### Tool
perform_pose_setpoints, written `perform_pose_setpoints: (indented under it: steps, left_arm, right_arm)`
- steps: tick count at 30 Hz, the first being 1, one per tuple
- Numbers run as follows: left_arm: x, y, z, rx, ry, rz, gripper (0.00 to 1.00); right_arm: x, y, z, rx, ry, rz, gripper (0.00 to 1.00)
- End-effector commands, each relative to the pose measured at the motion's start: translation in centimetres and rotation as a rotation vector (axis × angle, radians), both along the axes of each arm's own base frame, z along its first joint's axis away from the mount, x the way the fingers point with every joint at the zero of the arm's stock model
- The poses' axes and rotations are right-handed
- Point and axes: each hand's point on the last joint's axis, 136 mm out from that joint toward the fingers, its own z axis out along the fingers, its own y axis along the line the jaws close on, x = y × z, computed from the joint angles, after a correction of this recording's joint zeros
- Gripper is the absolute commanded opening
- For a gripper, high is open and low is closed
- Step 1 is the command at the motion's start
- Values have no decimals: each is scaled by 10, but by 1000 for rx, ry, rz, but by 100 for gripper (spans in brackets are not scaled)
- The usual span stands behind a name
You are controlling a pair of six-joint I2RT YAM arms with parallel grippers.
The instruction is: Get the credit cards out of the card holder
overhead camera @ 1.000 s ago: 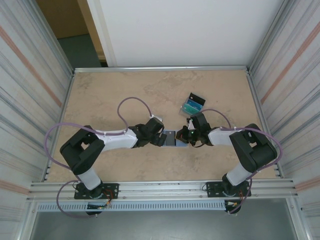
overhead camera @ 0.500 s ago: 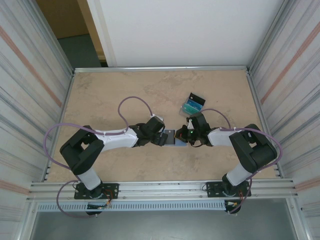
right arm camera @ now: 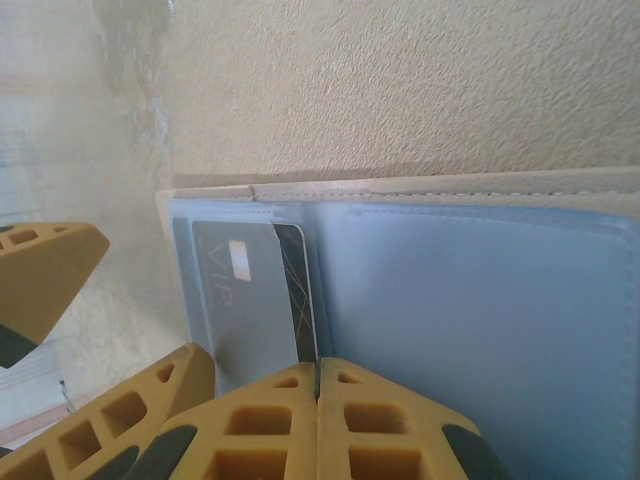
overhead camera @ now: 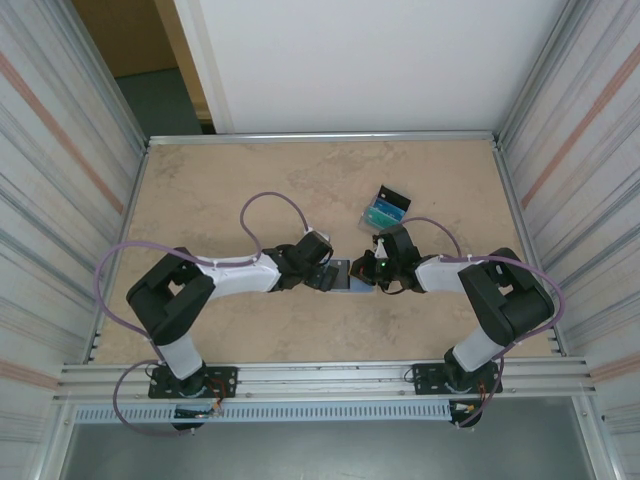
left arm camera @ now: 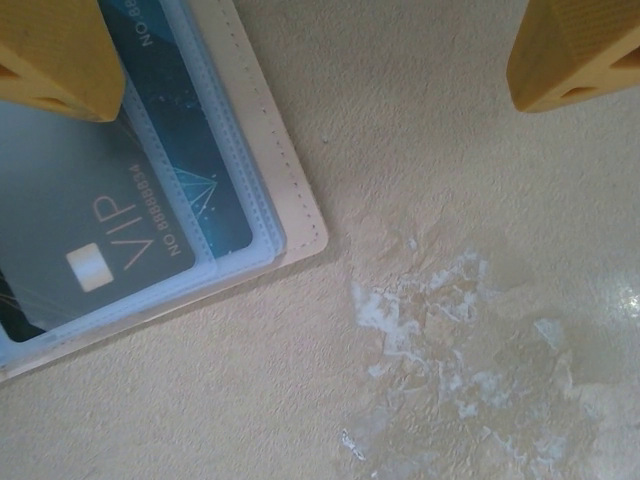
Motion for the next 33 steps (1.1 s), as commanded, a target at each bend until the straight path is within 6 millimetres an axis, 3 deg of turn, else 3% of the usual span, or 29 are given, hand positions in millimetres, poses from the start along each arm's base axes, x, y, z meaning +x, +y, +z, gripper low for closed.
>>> perform_pose_setpoints:
  steps: [1,18,33]
  left_arm:
    - [1,5,-5,27,16,5,99]
    - [-2,12,-14,51,45,18,99]
    - [2,3,11,3,9,-7,99]
  right_arm:
    - [2,-6,-3,-24,13,-26,0]
    - [2,-23,1,-59,0,-55,0]
    - [2,-33,5,-92,-13,-68,0]
